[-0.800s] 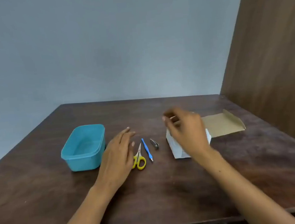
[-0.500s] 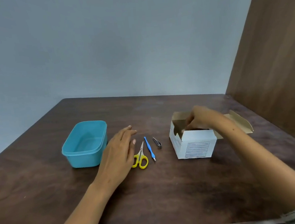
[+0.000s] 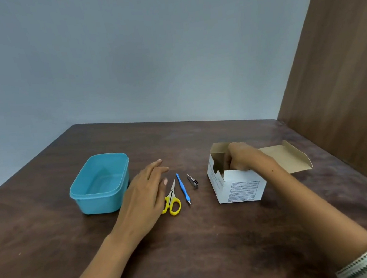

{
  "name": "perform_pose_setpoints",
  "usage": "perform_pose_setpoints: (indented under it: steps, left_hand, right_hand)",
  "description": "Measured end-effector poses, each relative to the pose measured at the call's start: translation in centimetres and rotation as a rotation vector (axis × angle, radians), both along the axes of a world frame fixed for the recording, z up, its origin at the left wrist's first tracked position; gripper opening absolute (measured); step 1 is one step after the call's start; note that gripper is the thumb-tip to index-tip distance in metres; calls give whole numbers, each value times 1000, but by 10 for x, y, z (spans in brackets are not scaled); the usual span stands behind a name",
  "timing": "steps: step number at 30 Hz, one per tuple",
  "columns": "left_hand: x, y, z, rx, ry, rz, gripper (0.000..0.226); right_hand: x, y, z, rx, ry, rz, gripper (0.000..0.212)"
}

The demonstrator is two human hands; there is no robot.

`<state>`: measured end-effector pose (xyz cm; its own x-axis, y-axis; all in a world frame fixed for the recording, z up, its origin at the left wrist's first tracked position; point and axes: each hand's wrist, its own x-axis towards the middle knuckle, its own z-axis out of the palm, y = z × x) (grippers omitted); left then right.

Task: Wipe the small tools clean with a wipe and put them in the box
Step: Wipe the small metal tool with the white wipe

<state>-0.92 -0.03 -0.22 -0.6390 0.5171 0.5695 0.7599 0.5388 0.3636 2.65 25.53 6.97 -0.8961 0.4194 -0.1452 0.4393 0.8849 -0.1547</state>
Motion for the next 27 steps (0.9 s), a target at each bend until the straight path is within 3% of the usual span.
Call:
perform_pose_setpoints:
  steps: [4, 8, 11, 21, 27]
  left_hand:
    - [-1, 0, 0, 2, 8, -2, 24]
    - [-1, 1, 0, 9, -4, 1, 24]
    - [-2, 0, 0, 8, -7, -2, 25]
    - [-2, -1, 0, 9, -14, -2, 24]
    - [0, -1, 1, -2, -19, -1, 24]
  right_hand:
    - [16, 2, 17, -142, 169, -20, 5]
    - [38, 7, 27, -466, 384, -88, 15]
    - [49, 11, 28, -593, 478, -78, 26]
    - [61, 19, 23, -841, 584, -60, 9]
    - [59, 16, 21, -826, 647, -64, 18]
